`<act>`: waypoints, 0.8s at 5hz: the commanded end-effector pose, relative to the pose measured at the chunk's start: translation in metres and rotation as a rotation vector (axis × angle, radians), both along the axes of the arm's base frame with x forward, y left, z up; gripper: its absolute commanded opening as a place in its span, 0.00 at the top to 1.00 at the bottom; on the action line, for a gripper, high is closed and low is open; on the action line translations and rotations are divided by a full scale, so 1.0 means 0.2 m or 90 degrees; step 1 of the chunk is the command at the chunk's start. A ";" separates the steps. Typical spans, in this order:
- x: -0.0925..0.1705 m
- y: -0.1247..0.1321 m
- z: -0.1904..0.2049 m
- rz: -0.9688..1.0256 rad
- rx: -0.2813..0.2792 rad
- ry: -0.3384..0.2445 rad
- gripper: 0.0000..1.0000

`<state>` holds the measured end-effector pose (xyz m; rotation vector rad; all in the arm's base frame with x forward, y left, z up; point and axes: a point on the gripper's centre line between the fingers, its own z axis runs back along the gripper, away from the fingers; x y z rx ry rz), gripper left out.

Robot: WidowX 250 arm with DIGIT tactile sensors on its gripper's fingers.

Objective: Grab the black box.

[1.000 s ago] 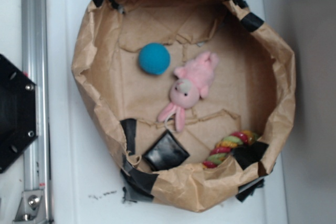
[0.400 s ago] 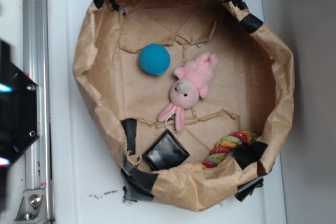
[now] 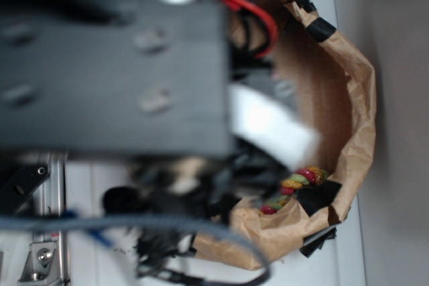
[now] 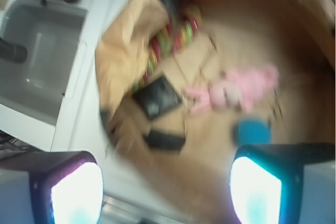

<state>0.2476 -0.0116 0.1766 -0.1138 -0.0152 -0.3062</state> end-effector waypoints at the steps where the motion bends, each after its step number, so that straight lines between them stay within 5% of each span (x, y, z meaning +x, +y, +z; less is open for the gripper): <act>1: 0.09 0.16 -0.24 -0.136 0.000 -0.014 0.00; 2: 0.12 0.15 -0.38 -0.188 -0.005 -0.012 0.00; 4: 0.11 -0.10 -0.52 -0.257 -0.055 -0.038 0.00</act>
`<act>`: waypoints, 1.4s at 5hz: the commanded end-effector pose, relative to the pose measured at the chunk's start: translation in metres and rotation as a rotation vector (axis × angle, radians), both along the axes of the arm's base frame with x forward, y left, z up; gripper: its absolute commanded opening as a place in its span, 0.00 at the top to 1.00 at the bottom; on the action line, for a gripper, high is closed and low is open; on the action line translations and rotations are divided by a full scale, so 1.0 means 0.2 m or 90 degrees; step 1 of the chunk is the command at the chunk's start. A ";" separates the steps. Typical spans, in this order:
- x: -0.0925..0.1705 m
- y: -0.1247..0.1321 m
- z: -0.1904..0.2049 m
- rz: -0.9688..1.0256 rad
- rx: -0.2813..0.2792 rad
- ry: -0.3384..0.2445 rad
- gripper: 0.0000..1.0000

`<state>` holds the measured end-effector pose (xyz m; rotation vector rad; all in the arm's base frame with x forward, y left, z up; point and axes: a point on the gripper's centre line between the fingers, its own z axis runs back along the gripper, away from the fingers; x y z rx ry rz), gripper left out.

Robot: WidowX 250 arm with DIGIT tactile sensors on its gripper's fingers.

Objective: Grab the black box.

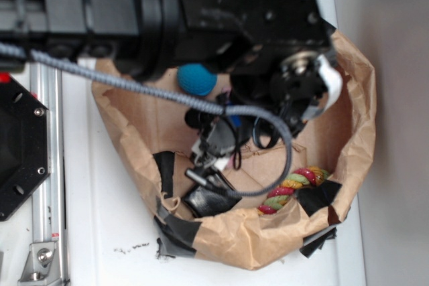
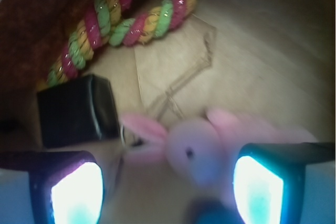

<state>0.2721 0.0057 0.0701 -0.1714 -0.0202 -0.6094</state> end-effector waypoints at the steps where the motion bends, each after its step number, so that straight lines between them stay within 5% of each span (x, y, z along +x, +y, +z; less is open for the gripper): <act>1: -0.12 -0.32 -0.02 -0.129 -0.007 -0.028 0.00; 3: -0.20 -0.42 -0.07 -0.169 -0.030 -0.022 0.00; 5: -0.24 -0.52 -0.01 -0.239 -0.115 -0.061 0.00; 6: -0.22 -0.54 0.02 -0.244 -0.126 -0.063 0.00; 7: -0.18 -0.60 -0.11 -0.260 -0.103 -0.025 0.00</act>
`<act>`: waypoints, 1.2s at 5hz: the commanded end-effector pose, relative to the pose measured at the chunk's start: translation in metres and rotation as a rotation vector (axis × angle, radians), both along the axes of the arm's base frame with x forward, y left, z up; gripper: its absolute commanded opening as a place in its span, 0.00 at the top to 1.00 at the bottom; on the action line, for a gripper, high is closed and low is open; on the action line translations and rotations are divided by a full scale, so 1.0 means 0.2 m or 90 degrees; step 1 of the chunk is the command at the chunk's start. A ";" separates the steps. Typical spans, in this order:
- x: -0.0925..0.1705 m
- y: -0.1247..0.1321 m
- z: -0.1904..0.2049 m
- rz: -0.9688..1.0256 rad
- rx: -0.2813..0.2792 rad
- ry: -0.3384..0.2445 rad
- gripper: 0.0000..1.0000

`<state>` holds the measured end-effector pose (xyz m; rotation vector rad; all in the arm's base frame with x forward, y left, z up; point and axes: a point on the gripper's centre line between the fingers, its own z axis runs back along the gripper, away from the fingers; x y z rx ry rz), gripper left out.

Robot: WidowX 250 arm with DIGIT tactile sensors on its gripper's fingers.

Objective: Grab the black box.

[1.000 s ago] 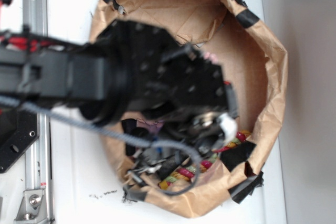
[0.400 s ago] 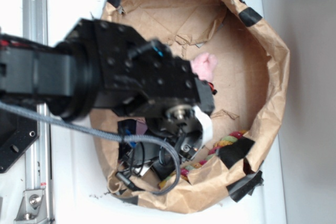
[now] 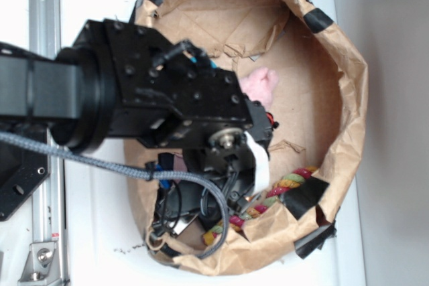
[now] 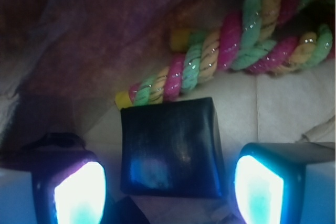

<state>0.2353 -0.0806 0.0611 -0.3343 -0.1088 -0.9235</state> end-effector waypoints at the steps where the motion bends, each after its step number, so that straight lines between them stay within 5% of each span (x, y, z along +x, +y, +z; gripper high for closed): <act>1: -0.02 -0.22 -0.18 -0.078 0.034 0.031 0.00; 2: -0.04 -0.22 -0.24 -0.073 0.061 0.042 0.00; 3: -0.01 -0.12 -0.15 -0.016 0.108 0.003 1.00; 5: 0.18 0.28 0.23 0.168 0.171 -0.106 1.00; 6: 0.23 0.37 0.27 0.194 0.176 -0.110 1.00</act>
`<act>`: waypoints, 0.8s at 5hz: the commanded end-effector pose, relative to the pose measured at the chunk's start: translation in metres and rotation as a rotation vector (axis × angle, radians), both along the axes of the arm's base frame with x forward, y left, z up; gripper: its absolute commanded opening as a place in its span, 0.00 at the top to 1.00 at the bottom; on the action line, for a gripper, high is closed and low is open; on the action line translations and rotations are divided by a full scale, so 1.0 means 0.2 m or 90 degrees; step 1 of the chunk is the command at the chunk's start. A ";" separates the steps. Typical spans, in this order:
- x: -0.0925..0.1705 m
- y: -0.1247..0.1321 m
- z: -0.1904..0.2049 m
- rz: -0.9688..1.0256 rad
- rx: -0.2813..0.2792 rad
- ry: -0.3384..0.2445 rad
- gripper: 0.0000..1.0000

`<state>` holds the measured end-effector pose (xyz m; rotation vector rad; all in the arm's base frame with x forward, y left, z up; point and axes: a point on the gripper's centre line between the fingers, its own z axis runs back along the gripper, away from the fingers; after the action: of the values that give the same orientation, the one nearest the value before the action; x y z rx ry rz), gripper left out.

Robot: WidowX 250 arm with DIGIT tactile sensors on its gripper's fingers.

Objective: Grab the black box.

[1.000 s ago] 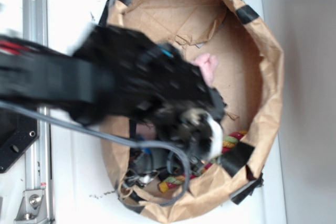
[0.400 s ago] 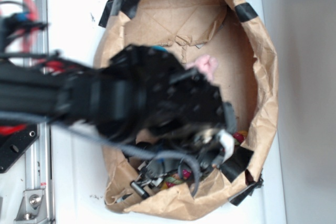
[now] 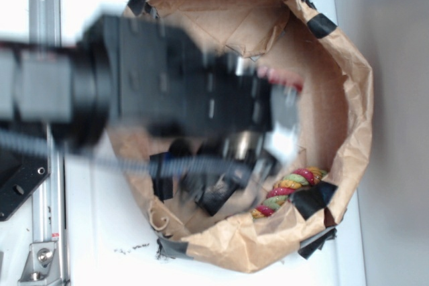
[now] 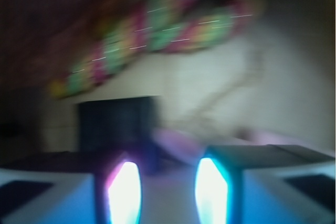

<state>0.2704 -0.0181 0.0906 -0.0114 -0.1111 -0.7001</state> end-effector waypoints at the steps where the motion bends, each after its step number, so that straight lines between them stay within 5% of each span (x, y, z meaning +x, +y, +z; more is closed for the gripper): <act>1: 0.03 0.05 0.14 0.035 -0.037 -0.035 0.00; 4: -0.17 -0.32 -0.12 -0.110 -0.051 0.058 0.00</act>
<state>0.2474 -0.0676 0.0601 -0.1330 -0.0268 -0.8392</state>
